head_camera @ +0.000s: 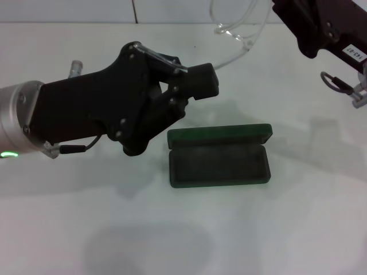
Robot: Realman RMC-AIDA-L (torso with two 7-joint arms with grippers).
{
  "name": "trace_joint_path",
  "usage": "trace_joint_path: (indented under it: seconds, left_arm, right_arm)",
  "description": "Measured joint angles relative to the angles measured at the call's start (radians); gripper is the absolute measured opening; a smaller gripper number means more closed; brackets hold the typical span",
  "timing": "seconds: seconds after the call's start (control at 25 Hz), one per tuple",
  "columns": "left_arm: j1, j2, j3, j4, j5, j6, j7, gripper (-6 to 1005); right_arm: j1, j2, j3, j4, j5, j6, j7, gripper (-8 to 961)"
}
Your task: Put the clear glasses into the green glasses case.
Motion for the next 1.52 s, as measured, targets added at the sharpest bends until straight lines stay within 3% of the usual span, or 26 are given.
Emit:
trace_joint_path:
  seconds: [0.48, 0.96, 1.52]
  left_arm:
    - [-0.005, 0.000, -0.031, -0.006, 0.008, -0.003, 0.000, 32]
    - [0.009, 0.005, -0.031, -0.006, 0.024, -0.003, 0.000, 32]
    - [0.001, 0.000, -0.031, -0.006, 0.021, -0.003, 0.000, 31]
  right_arm:
    - [0.010, -0.001, -0.102, -0.008, -0.003, 0.044, 0.002, 69]
    - [-0.033, 0.000, -0.097, -0.010, 0.069, 0.032, -0.032, 70]
    - [-0.023, 0.000, -0.112, -0.010, 0.064, 0.040, -0.034, 69]
